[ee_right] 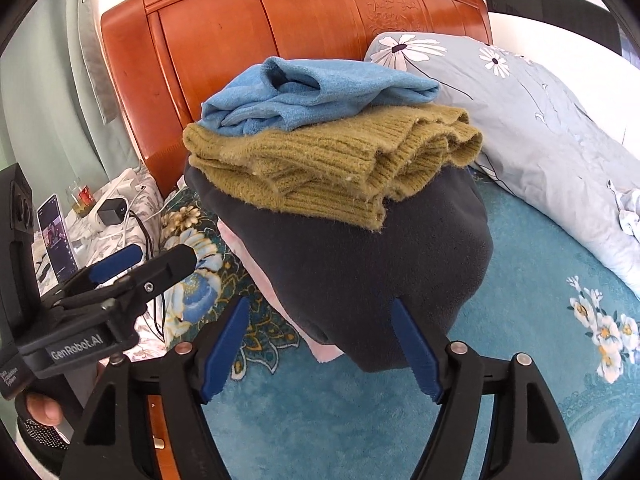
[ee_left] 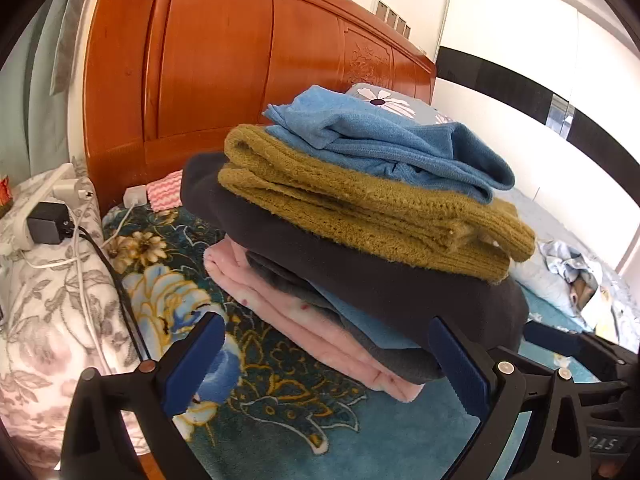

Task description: Fold clothes

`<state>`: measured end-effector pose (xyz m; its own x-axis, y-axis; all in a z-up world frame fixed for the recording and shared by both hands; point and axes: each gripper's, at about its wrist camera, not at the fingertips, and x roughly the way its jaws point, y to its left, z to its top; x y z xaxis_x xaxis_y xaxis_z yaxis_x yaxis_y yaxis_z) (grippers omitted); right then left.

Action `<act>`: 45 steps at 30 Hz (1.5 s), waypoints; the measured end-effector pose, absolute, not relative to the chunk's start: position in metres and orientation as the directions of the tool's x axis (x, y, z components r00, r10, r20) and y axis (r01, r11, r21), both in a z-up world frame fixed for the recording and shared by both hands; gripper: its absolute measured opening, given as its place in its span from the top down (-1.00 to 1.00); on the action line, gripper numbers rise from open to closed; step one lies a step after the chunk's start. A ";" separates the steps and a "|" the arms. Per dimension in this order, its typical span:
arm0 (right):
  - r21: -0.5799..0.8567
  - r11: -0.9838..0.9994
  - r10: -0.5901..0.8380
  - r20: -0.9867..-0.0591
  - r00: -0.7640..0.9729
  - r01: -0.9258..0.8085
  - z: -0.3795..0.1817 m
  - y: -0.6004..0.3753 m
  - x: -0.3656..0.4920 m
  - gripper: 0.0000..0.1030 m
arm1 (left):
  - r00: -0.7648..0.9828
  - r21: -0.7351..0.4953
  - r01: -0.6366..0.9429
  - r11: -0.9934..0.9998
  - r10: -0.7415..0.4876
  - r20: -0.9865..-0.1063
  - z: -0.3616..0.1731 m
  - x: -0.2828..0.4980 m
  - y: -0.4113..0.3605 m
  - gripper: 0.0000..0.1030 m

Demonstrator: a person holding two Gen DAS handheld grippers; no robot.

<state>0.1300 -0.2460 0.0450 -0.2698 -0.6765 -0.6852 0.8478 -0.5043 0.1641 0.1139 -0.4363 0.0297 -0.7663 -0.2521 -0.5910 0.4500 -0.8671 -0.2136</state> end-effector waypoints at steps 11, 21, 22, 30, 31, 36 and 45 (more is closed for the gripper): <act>0.136 -0.520 -0.674 -0.672 -0.307 0.843 0.046 -0.241 0.134 -0.99 | -0.732 -0.181 0.522 -0.834 -0.329 -0.597 0.023 0.123 -0.441 -1.00; 0.105 -0.556 -0.659 -0.660 -0.361 0.824 0.049 -0.237 0.133 -1.00 | -0.694 -0.088 0.570 -0.817 -0.420 -0.585 0.014 0.124 -0.433 -1.00; 0.098 -0.561 -0.656 -0.658 -0.369 0.822 0.049 -0.236 0.133 -1.00 | -0.689 -0.082 0.577 -0.812 -0.431 -0.582 0.013 0.124 -0.432 -1.00; 0.070 -0.580 -0.646 -0.647 -0.406 0.812 0.050 -0.233 0.133 -1.00 | -0.675 -0.047 0.584 -0.811 -0.452 -0.583 0.006 0.122 -0.427 -1.00; 0.072 -0.583 -0.643 -0.649 -0.406 0.809 0.049 -0.233 0.132 -1.00 | -0.674 -0.045 0.580 -0.813 -0.448 -0.587 0.006 0.121 -0.426 -1.00; 0.066 -0.576 -0.642 -0.654 -0.401 0.814 0.047 -0.233 0.134 -1.00 | -0.671 -0.044 0.573 -0.818 -0.438 -0.598 0.003 0.118 -0.422 -1.00; 0.063 -0.557 -0.641 -0.666 -0.381 0.828 0.043 -0.235 0.141 -1.00 | -0.667 -0.039 0.566 -0.823 -0.430 -0.608 0.002 0.117 -0.417 -1.00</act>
